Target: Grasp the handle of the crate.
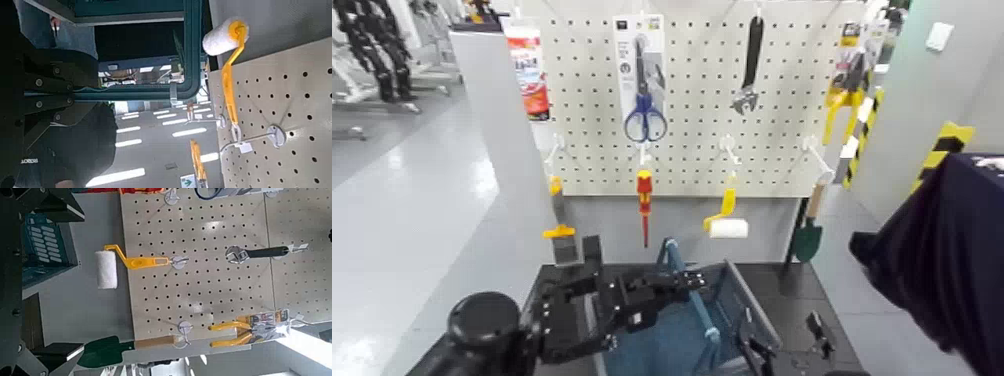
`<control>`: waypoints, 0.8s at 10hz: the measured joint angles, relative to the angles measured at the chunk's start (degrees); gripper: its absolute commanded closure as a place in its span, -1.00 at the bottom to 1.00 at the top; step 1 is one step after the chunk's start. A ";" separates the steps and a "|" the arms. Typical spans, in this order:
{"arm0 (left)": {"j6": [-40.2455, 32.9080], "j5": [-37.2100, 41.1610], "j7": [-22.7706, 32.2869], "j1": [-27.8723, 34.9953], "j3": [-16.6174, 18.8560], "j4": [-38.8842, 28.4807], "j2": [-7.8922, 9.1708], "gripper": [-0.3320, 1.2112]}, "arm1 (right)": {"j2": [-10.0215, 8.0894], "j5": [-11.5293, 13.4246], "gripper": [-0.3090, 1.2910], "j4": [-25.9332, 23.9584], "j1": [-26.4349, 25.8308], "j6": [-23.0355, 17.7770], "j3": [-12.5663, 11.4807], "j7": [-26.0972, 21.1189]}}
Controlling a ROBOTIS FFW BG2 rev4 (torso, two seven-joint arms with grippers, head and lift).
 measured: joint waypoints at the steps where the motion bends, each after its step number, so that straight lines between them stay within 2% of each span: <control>1: 0.17 1.79 1.25 1.36 -0.15 -2.14 0.87 0.96 | 0.03 0.06 -0.44 0.00 0.06 0.09 -0.14 -0.04; 5: 0.65 7.77 5.85 5.26 -1.29 -10.28 4.97 0.96 | -0.04 0.49 -0.44 -0.18 0.07 0.80 -0.13 -0.05; 8: 1.26 9.98 8.28 6.43 -1.54 -14.41 6.30 0.96 | 0.03 0.72 -0.44 -0.30 0.06 1.53 -0.12 -0.05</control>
